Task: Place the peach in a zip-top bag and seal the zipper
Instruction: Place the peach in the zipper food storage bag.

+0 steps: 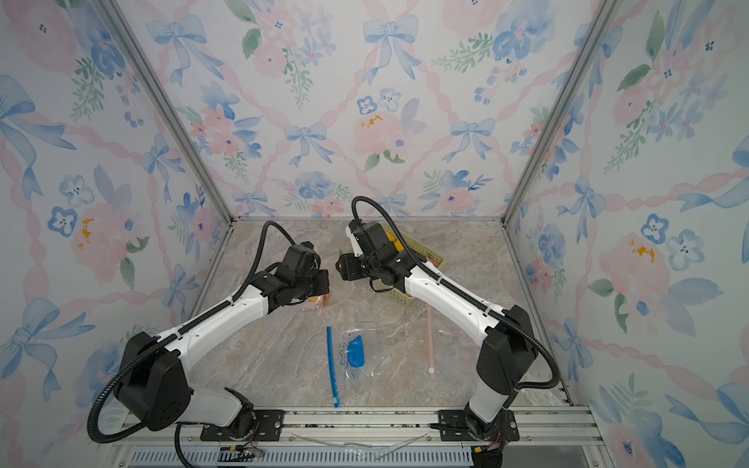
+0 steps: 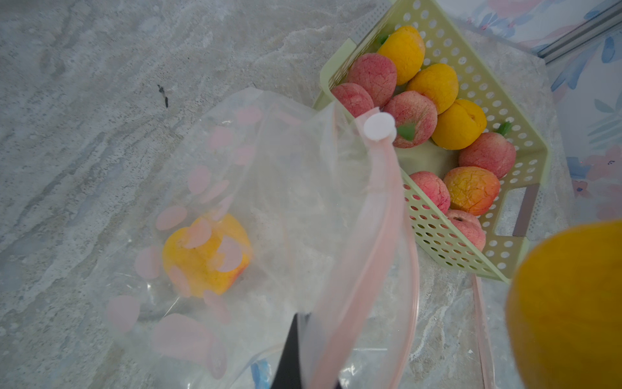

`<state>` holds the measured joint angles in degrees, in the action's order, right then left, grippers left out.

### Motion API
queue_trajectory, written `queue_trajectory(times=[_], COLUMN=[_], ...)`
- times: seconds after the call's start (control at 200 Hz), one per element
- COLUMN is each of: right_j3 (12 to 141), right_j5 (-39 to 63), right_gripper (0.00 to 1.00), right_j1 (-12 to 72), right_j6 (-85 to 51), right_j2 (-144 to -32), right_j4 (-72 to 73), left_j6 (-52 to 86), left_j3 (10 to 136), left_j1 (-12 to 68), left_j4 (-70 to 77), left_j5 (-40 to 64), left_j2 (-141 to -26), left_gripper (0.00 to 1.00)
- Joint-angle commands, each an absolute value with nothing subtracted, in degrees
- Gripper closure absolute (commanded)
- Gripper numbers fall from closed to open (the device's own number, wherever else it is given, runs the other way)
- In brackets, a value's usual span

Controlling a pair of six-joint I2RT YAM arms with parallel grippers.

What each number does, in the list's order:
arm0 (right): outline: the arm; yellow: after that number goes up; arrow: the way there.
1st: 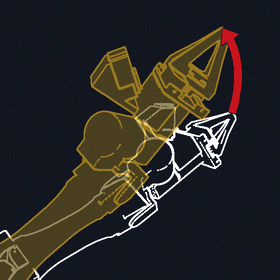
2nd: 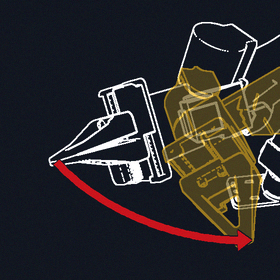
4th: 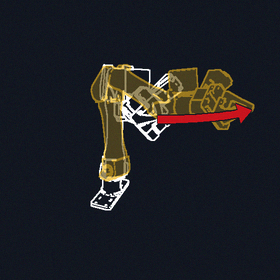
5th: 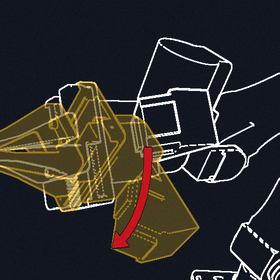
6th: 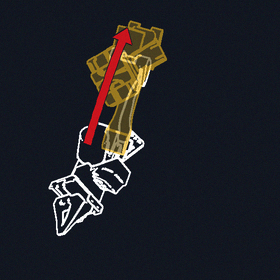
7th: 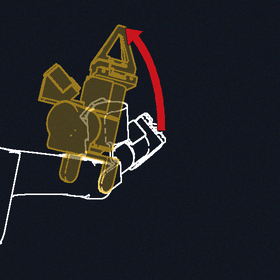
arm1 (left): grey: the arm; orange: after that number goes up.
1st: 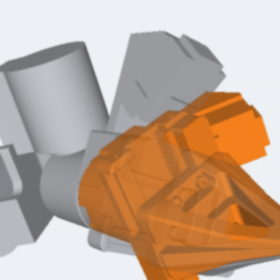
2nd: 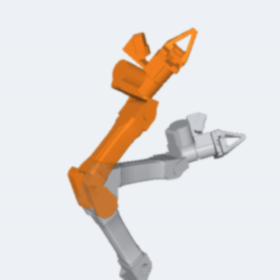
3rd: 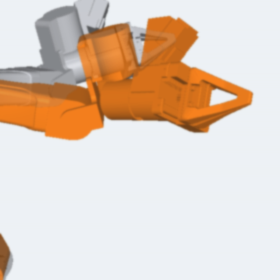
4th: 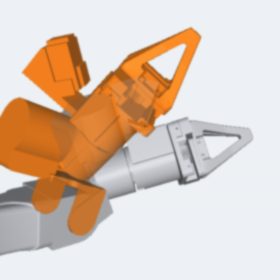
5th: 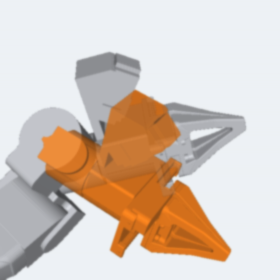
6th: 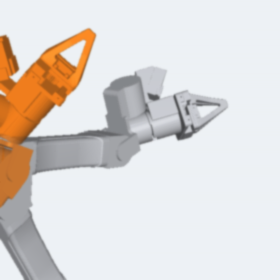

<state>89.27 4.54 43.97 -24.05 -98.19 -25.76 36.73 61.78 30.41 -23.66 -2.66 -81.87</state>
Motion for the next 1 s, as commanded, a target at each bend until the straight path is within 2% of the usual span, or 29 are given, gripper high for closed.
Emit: queue_trajectory(times=[0.0,0.275,0.475,0.62,0.735,0.995], right_j3=[89.62,93.07,95.12,96.40,96.85,95.29], right_j5=[5.93,3.02,-0.16,-0.04,-0.25,-1.18], right_gripper=[0.54,0.51,0.32,0.23,0.23,0.30], right_j1=[45.40,46.24,46.07,46.09,46.03,43.75], right_j6=[-26.36,-26.81,-26.38,-25.69,-25.31,-25.43], right_j2=[-102.40,-108.37,-110.30,-109.93,-108.96,-103.25], right_j4=[-23.66,-26.37,-29.45,-30.56,-31.21,-34.79], left_j6=[37.31,36.60,36.73,36.88,37.14,36.82], left_j3=[62.42,62.03,61.23,61.20,61.28,61.23], left_j1=[30.76,30.67,30.67,30.59,30.50,30.42], left_j4=[-23.09,-23.12,-23.20,-23.19,-23.20,-23.20], left_j5=[-1.26,0.29,0.23,-0.26,-0.18,-1.24], left_j2=[-81.16,-79.19,-78.27,-78.77,-79.52,-79.88], left_gripper=[1.00,1.00,1.00,1.00,1.00,1.00])
